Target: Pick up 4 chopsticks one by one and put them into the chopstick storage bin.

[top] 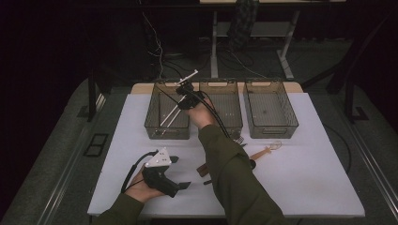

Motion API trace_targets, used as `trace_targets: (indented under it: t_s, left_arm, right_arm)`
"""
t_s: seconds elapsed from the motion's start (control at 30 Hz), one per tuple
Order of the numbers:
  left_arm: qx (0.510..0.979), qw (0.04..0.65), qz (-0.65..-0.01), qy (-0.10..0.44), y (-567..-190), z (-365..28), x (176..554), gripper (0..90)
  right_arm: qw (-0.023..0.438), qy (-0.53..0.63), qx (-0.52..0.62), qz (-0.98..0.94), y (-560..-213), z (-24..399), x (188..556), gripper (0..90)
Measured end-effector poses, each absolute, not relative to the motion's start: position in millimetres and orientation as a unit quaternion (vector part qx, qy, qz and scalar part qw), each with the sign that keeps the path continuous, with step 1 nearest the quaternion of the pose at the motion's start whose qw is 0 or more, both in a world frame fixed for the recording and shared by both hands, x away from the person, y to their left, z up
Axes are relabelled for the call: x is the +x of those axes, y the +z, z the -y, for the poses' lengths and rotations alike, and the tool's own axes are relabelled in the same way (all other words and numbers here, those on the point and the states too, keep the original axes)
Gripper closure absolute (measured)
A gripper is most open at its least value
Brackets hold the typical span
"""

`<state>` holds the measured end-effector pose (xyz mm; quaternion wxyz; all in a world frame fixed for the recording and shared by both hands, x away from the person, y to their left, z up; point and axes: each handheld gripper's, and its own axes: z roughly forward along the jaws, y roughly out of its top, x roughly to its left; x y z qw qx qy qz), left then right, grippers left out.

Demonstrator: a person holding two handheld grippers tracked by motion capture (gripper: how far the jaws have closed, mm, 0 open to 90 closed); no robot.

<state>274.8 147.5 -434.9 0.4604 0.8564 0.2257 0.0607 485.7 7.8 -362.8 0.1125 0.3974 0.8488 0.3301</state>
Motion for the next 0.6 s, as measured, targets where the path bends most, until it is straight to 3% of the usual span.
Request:
trace_targets:
  t_s: [0.43,0.6]
  left_arm:
    - [0.856,0.46,-0.226,0.058,-435.6,-146.6,275.5,0.0]
    - [0.856,0.461,-0.226,0.057,-435.6,-146.6,275.6,0.0]
  right_arm:
    - [0.105,0.328,0.409,-0.845,-368.0,-14.9,490.3,82.3]
    - [0.094,0.339,0.401,-0.846,-367.8,-19.1,489.5,70.9]
